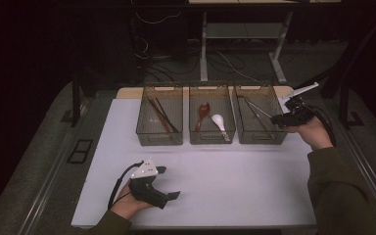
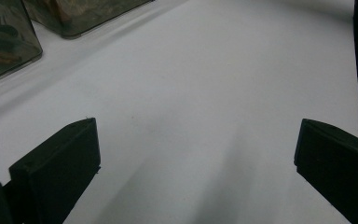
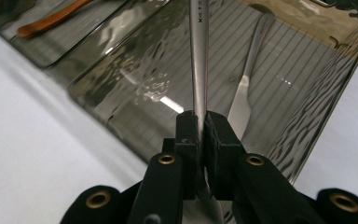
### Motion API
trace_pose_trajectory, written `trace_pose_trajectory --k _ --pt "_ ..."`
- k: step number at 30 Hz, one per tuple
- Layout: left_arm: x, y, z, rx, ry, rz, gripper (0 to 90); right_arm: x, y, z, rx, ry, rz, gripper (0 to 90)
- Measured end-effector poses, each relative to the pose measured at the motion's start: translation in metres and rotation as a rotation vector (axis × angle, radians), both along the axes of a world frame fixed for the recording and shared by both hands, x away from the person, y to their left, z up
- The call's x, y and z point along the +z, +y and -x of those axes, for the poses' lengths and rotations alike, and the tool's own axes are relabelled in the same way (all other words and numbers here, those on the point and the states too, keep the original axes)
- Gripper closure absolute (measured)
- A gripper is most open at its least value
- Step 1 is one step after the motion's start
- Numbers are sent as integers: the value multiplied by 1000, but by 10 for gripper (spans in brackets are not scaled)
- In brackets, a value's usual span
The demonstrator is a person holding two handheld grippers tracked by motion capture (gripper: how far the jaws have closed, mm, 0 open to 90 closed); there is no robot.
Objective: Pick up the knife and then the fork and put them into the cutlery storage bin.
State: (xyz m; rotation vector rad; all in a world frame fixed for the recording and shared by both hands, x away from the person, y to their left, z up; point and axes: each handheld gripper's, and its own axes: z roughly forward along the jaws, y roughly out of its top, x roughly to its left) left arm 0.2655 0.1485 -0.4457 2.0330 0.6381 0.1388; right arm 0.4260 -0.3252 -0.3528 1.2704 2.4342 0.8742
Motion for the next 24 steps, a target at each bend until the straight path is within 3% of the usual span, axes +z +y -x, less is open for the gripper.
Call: trace_pose_trajectory --k 13,24 --pt "1 1 0 0 -4 4 0 -14 18 -42 -30 69 38 838" --pt "1 1 1 1 -2 10 0 -39 28 -58 -30 147 106 836"
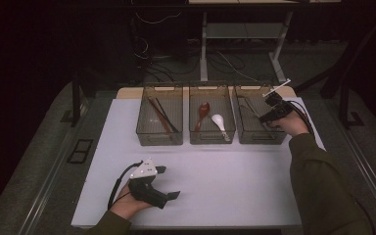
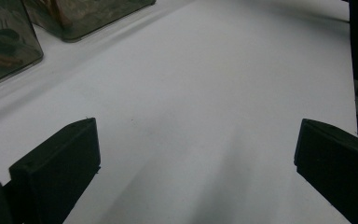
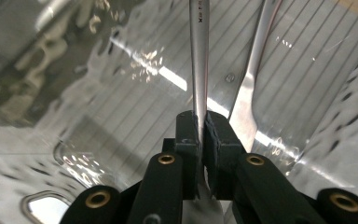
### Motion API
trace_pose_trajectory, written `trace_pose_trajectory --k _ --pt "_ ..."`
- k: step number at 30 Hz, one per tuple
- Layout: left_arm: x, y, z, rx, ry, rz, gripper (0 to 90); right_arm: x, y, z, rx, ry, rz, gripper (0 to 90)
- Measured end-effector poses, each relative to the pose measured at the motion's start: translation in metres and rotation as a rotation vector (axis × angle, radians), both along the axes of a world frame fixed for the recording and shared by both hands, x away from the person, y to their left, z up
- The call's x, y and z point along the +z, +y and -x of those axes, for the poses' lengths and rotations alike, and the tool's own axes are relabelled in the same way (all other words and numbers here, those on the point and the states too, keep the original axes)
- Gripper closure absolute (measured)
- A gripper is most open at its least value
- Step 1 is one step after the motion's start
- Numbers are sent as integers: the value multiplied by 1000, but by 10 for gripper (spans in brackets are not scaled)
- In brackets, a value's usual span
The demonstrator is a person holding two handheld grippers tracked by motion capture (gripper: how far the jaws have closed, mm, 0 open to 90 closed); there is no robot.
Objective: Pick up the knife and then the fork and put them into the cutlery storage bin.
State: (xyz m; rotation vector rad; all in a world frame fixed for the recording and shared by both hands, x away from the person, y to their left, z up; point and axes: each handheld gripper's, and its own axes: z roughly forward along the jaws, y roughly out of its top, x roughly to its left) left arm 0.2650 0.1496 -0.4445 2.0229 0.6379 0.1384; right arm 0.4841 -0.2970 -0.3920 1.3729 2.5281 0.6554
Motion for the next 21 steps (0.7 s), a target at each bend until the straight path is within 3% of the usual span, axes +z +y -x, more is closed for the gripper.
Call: trace_pose_trajectory --k 4,10,14,21 --pt "0 0 0 0 0 0 0 -5 4 -1 11 17 17 835" --pt "0 0 0 -1 0 2 0 -5 5 -2 9 1 9 844" --pt "0 0 0 -1 2 -1 0 -2 2 -1 3 -20 -17 758" --pt "0 0 0 0 1 -1 0 7 -7 4 -35 -78 -116 536"
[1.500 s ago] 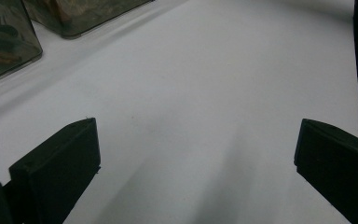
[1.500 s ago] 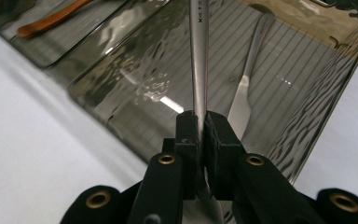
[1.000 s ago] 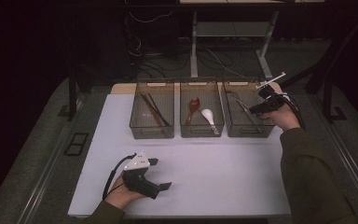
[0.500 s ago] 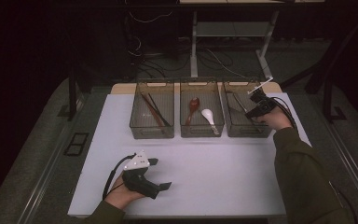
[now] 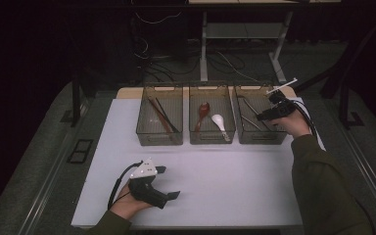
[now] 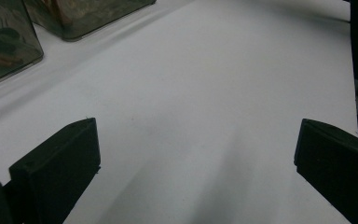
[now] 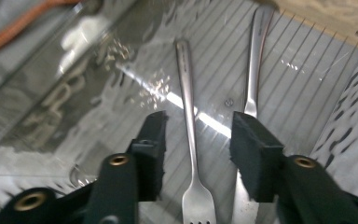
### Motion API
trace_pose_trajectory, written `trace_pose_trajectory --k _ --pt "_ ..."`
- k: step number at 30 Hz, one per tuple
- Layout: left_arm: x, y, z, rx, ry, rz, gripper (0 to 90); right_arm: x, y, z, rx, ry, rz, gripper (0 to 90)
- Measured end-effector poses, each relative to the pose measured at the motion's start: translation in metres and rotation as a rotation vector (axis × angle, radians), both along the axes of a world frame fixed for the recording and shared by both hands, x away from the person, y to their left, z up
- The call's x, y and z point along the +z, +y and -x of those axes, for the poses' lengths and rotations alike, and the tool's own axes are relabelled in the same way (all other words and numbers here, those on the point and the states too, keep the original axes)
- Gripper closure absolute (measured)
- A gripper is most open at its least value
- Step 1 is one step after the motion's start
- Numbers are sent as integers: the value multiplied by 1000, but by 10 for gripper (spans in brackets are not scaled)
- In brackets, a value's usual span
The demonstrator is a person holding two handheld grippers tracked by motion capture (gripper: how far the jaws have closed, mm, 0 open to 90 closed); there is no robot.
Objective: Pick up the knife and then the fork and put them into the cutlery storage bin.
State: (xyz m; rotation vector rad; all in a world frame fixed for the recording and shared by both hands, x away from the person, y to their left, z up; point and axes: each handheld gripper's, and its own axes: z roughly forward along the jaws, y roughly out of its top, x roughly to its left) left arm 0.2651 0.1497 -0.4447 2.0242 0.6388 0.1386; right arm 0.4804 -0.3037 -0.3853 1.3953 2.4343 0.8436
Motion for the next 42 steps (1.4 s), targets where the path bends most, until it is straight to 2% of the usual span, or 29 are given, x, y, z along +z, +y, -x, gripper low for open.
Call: trace_pose_trajectory --k 9,12,20,25,33,42 --pt "0 1 0 1 -1 -2 0 4 -14 13 -60 -47 -124 413" --pt "0 0 0 2 2 -8 0 5 -14 19 -76 -75 -118 381" --pt "0 0 0 6 3 -2 0 9 -17 36 -88 -135 -175 288" --pt "0 0 -1 10 3 -4 0 7 -16 51 -64 -157 -200 260" --pt "0 0 -1 17 1 -6 0 8 -10 84 6 -213 -220 228" --pt "0 2 0 16 4 -6 0 6 3 124 121 -267 -252 193"
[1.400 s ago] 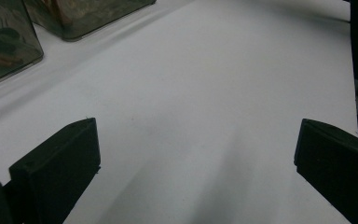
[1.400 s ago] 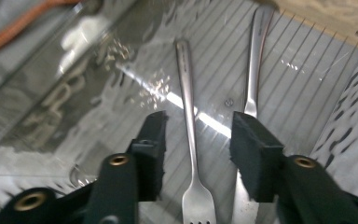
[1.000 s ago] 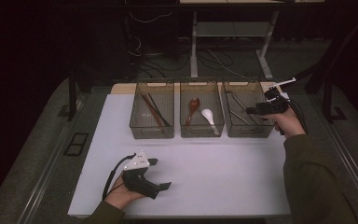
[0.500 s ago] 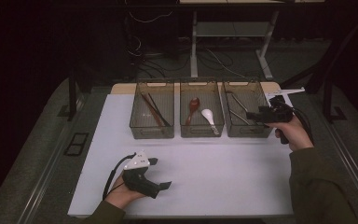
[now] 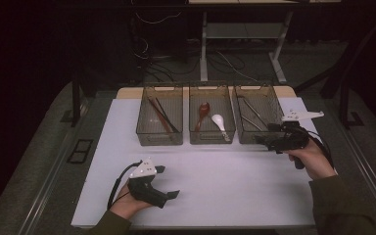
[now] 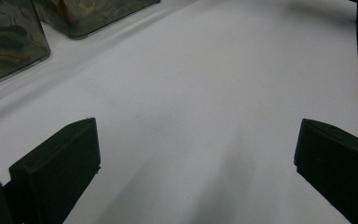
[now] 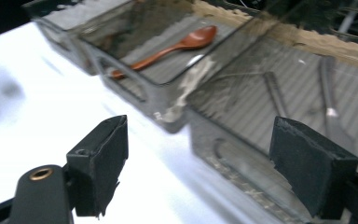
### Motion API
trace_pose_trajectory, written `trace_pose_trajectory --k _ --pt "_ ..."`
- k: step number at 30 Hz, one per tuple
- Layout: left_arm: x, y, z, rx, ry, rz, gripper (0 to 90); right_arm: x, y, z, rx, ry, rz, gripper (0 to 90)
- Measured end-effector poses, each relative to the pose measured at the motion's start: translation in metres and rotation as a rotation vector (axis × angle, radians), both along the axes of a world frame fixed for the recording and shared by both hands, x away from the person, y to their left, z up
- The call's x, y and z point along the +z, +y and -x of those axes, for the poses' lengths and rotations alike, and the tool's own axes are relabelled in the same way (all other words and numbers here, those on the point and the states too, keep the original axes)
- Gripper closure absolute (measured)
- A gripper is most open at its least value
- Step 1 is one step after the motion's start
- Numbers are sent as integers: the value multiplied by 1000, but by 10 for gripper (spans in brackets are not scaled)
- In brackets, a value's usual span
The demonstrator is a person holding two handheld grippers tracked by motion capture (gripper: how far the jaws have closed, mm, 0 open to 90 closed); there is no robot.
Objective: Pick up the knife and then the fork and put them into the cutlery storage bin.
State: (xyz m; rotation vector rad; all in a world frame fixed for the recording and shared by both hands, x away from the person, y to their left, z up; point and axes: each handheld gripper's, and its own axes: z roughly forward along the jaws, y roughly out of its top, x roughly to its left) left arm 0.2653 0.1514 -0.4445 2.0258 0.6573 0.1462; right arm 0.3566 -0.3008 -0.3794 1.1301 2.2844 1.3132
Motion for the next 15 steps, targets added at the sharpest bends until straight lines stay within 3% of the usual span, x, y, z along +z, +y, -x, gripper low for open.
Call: trace_pose_trajectory --k 3,15 --pt "0 0 0 2 1 3 0 -4 1 13 23 -10 -24 187" --pt "0 0 0 -5 2 -1 0 -24 -1 45 43 -21 -39 185"
